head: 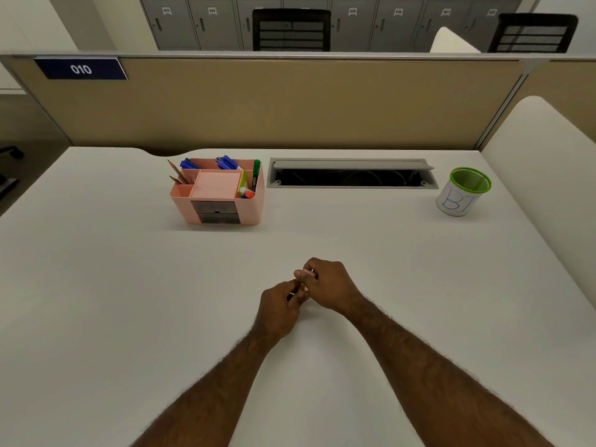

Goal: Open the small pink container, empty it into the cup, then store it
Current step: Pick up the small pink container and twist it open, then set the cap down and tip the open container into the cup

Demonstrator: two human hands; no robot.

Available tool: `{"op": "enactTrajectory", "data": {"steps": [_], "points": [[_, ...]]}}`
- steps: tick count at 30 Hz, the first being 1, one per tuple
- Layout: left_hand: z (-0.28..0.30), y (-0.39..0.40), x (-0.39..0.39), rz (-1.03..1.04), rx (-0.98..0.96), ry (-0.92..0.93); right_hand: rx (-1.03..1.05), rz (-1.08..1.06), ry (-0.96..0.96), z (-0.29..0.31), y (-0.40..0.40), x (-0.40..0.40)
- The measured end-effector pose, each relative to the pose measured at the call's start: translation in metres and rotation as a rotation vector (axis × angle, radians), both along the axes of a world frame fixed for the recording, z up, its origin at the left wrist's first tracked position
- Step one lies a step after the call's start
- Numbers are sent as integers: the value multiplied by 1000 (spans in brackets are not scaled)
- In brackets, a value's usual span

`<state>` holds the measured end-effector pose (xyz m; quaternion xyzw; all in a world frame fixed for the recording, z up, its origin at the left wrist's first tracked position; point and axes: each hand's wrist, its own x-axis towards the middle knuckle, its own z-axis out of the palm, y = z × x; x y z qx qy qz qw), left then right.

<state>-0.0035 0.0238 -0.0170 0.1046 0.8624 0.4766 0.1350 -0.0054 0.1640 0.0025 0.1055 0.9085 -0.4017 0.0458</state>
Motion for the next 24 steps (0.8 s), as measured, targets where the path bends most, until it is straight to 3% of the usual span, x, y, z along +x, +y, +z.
{"op": "enactTrajectory", "data": {"steps": [4, 8, 13, 17, 24], "points": [[2, 2, -1, 1, -21, -12, 97, 34, 42, 1, -2, -1], [1, -1, 1, -14, -5, -36, 22, -78, -15, 0, 6, -7], [0, -1, 1, 60, 8, -48, -81, -189, 83, -14, 12, -4], [0, -5, -3, 141, 45, -72, 21, -234, 79, -39, 23, 6], [0, -5, -3, 150, 76, -82, 171, -121, 114, -52, 24, 21]]}}
